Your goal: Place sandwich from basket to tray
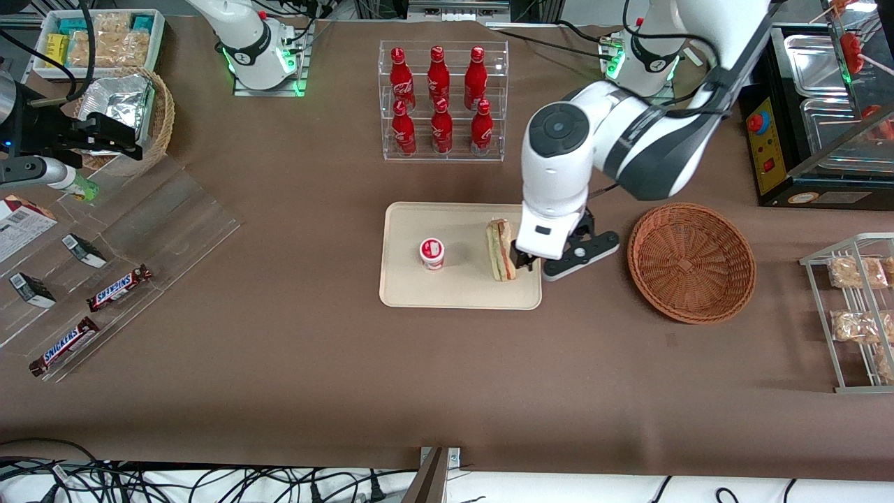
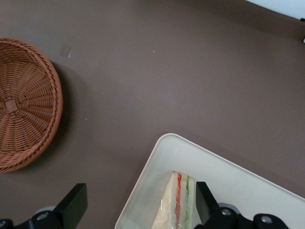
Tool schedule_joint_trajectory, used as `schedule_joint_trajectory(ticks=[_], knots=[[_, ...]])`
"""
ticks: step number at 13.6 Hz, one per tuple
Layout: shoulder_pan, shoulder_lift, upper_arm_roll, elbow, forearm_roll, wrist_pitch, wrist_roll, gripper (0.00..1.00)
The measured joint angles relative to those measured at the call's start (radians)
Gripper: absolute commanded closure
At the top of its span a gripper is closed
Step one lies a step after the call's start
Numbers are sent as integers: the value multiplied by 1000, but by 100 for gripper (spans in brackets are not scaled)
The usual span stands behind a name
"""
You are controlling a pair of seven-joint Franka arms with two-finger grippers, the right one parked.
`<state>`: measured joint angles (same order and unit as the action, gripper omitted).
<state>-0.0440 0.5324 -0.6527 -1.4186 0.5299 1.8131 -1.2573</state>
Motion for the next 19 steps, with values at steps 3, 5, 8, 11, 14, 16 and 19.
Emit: schedule_joint_trajectory(ticks=[3, 5, 8, 11, 14, 16, 19], knots=[[36, -79, 0, 16, -75, -79, -6, 0], [59, -138, -1, 17, -110, -100, -6, 0], [115, -198, 0, 14, -176, -126, 16, 0], [137, -240, 78, -1, -265, -130, 146, 0], [132, -315, 234, -26, -381, -156, 391, 0], [131, -361, 329, -34, -435, -187, 550, 0], [125, -408, 440, -45, -481, -238, 780, 0]])
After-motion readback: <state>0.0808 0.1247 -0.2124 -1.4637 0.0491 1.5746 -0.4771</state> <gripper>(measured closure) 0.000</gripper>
